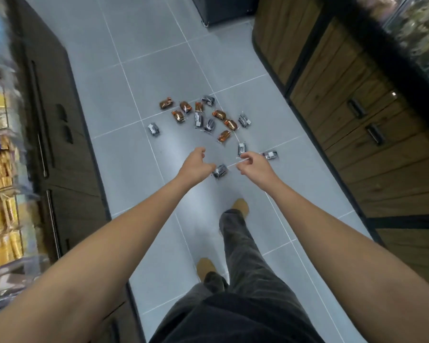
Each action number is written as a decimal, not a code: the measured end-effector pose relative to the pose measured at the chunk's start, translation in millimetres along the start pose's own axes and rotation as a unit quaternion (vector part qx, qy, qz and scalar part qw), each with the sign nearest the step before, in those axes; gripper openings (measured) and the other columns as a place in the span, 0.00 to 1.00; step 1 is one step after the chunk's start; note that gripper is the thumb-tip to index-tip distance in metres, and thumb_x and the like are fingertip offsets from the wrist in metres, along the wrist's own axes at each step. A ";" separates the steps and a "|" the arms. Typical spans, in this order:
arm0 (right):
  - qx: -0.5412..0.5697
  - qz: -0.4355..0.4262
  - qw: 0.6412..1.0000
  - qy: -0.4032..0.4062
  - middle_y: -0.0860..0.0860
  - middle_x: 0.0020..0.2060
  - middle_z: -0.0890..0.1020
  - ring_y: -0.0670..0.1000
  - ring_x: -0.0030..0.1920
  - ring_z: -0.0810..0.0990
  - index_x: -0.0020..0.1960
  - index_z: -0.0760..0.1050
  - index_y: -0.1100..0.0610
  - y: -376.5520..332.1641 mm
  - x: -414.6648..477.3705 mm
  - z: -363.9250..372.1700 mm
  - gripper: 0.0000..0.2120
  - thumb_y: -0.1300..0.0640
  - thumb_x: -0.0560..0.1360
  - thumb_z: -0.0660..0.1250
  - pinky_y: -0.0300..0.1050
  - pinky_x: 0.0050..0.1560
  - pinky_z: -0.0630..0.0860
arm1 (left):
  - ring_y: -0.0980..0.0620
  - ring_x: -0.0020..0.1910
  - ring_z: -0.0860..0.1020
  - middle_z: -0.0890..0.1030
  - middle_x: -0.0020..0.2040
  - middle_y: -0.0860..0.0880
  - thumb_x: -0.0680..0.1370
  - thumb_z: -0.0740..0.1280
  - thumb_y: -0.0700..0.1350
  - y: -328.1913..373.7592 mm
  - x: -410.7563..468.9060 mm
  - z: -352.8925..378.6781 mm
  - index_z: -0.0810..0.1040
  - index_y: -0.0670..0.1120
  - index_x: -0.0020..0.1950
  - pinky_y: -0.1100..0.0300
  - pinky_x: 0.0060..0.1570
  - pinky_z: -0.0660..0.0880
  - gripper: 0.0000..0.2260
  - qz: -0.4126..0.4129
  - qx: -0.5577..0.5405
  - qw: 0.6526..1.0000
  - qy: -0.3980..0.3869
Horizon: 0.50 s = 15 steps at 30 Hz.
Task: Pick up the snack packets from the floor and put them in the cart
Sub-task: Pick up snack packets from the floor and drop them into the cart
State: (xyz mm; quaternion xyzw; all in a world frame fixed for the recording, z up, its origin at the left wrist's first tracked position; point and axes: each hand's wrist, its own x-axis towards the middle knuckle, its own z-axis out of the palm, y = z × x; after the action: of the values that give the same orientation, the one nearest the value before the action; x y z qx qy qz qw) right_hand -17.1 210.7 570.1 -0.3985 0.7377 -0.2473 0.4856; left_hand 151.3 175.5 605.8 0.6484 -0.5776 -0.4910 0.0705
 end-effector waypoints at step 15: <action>0.013 0.083 0.996 0.040 0.52 0.45 0.76 0.51 0.44 0.75 0.60 0.74 0.59 -32.9 220.6 -63.9 0.15 0.63 0.74 0.64 0.39 0.47 0.69 | 0.46 0.73 0.62 0.60 0.75 0.44 0.77 0.66 0.46 64.8 223.1 24.8 0.55 0.44 0.77 0.56 0.68 0.62 0.32 -0.050 0.069 0.994 -0.066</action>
State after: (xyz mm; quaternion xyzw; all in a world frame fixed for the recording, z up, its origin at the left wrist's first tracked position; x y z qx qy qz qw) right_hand -110.6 8.1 506.1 -0.3192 0.7837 -0.2313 0.4801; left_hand 56.1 -16.1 512.0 0.6459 -0.5799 -0.4951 -0.0375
